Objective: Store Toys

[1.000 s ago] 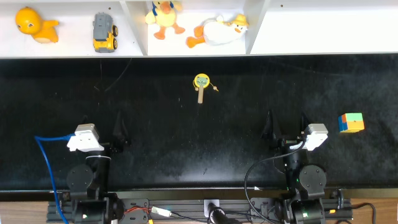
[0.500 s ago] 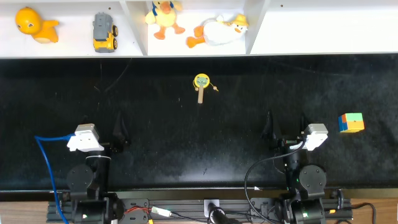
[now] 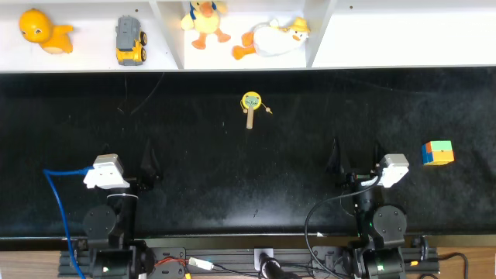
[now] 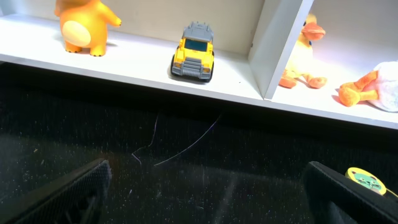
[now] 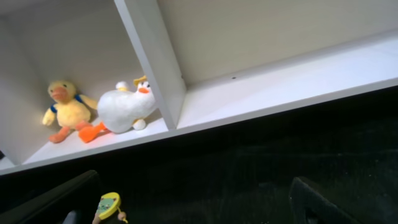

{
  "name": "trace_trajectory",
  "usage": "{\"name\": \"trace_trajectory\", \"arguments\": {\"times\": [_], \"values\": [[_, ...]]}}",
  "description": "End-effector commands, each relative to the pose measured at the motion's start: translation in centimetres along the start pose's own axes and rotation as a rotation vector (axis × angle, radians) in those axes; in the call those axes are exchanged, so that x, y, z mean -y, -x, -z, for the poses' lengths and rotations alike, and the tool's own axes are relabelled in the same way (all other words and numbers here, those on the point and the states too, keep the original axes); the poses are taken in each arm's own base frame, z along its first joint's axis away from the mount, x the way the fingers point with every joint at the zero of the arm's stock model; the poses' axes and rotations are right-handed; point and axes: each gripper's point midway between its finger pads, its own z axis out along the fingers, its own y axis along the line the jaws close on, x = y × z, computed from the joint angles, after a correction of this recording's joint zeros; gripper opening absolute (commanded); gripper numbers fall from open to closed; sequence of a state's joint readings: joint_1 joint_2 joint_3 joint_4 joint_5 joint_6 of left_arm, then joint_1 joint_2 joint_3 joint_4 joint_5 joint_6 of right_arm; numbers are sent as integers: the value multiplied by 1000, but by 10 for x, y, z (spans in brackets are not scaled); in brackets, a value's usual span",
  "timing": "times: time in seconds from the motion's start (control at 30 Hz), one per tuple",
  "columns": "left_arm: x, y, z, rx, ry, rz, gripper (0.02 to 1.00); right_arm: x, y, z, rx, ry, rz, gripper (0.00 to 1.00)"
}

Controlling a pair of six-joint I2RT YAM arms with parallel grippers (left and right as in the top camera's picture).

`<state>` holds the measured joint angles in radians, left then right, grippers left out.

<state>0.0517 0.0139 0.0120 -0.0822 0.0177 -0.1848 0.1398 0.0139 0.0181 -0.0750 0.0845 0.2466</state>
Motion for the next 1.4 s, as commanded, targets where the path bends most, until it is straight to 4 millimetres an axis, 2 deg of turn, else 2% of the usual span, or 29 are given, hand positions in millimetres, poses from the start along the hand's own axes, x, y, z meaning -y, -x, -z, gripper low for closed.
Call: {"name": "trace_trajectory", "arguments": {"times": [0.03,0.13,0.27,0.4,0.6,0.83,0.93,1.07,1.23,1.4], "values": [[0,0,0,6,3,2,998,-18,-1,1,-9,99,-67,996],[0,0,0,6,3,2,996,-43,7,8,-41,226,-80,993],[0,0,0,6,3,2,998,-52,24,15,-117,224,-117,996],[0,0,0,6,3,2,998,-61,48,16,-193,200,-85,996],[0,0,0,6,3,2,996,-73,80,4,-365,140,-65,998],[0,0,0,6,3,3,998,-88,93,-18,-593,104,-5,998],[0,0,0,7,3,2,998,-100,86,-28,-678,118,11,998],[0,0,0,6,3,3,998,-122,61,-39,-793,156,53,998],[0,0,0,6,3,2,998,-153,11,-43,-935,166,143,996],[0,0,0,6,3,2,998,-168,-42,-47,-1064,125,181,996]]}}
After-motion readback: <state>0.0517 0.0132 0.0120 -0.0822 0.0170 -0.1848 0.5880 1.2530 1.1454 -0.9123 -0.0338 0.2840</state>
